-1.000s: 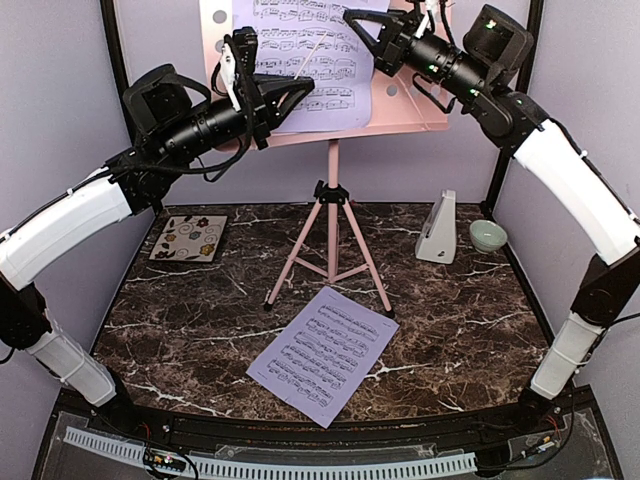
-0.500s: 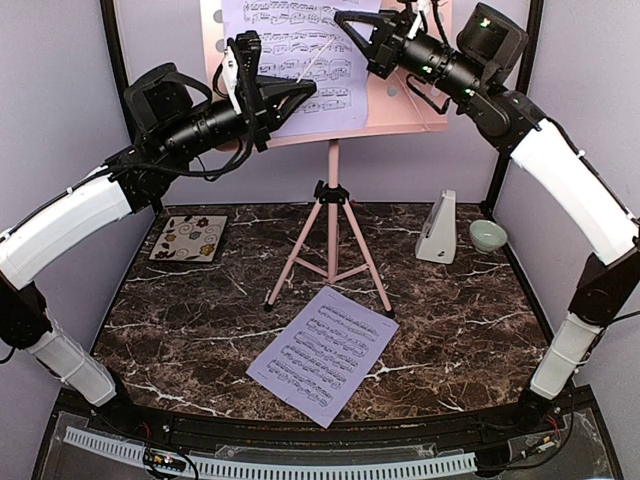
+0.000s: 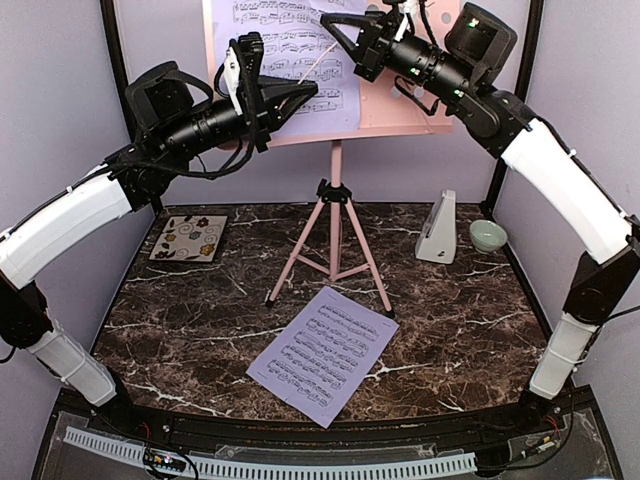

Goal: Set up the instrument practice props

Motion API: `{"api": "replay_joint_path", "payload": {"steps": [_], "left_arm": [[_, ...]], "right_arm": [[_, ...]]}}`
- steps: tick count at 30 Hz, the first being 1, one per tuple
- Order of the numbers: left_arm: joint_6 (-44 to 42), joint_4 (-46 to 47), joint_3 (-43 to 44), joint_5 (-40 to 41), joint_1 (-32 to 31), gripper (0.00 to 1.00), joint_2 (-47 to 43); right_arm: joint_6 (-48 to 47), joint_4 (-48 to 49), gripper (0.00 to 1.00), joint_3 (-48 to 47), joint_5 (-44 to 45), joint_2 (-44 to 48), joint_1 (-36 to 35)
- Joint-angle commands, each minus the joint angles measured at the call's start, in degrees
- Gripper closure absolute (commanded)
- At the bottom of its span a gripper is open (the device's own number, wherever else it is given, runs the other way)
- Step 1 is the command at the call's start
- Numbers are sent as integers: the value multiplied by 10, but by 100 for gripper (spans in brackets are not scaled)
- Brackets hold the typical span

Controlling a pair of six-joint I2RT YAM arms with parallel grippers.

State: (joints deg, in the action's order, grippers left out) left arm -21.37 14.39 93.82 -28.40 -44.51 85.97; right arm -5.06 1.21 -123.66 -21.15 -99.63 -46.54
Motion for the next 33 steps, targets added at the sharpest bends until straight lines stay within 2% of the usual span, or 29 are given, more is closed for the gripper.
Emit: {"api": "replay_joint_path", "payload": {"steps": [1,6,8,15,20,27,33], "left_arm": [[-23,29,30,-34,-4,100,-7],[-15,33,27,-25,-5,100,-9],[-13,37,23,-21,-5,96,-12],[-5,53,3,-2,-5,63,-31],[-4,60,-13,24,-7,45,-48],[-26,28,-14,67,-19,6,-61],[-33,12,-20,95,-28,1,-83]], "right_arm": [[-8,10,100,-18,4,-6,-6],[-10,9,100,-27,6,-11,-13],[-13,8,100,-24,8,-10,-13],[-15,10,100,-14,18,-8,-13],[-16,11,100,-7,22,-4,-13],[-16,13,100,-5,24,-4,-13],[-16,17,100,-10,26,-9,-14]]}}
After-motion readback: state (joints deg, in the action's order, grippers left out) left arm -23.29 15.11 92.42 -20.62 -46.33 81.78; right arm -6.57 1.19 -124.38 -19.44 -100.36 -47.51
